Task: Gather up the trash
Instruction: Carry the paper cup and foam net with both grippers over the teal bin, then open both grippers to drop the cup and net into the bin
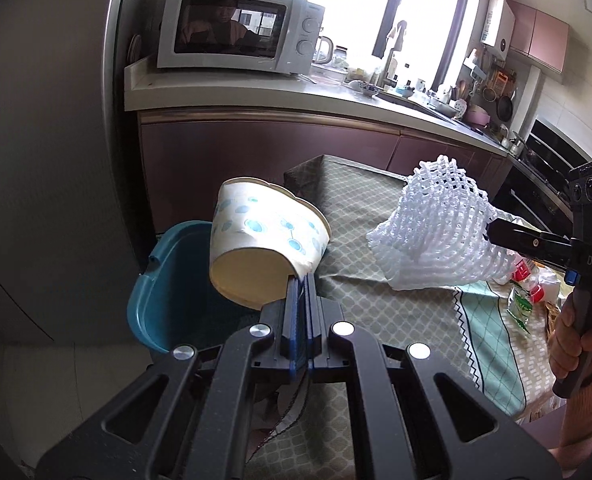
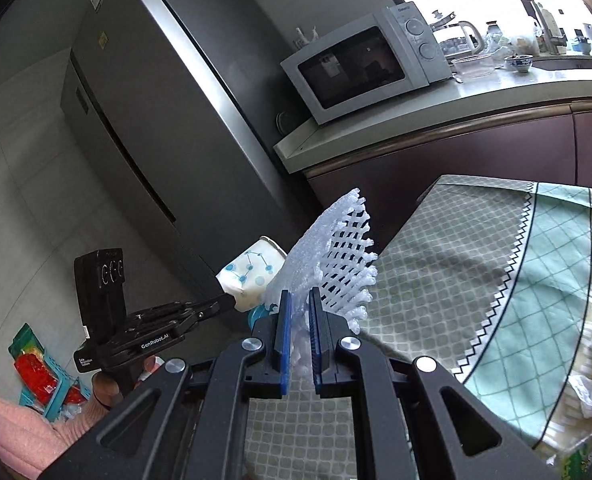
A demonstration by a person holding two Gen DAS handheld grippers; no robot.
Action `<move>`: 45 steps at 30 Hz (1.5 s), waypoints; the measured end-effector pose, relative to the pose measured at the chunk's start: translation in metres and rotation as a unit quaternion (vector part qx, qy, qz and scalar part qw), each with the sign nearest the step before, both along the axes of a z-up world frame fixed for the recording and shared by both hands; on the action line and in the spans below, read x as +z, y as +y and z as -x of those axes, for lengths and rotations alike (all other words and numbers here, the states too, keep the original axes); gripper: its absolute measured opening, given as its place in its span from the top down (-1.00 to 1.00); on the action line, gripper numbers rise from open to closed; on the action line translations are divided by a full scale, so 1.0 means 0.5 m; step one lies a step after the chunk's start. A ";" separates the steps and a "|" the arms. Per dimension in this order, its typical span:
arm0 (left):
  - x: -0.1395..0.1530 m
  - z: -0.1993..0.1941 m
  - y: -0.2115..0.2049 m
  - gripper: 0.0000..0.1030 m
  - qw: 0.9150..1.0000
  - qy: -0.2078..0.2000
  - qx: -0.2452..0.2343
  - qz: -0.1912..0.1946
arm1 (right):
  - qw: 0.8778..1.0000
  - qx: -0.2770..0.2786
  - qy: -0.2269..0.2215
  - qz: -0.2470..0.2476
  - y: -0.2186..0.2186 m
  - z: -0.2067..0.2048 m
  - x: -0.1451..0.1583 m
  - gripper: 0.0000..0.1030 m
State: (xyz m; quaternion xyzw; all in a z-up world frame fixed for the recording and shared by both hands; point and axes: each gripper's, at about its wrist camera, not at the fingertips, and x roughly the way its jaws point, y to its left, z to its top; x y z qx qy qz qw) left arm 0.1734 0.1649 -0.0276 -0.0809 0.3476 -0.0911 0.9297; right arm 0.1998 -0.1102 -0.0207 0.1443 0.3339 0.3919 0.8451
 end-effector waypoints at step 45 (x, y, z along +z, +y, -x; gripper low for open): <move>-0.180 -0.099 0.050 0.93 0.996 0.080 0.041 -0.012 | 0.983 0.037 0.088 0.154 0.314 -0.175 -0.162 0.46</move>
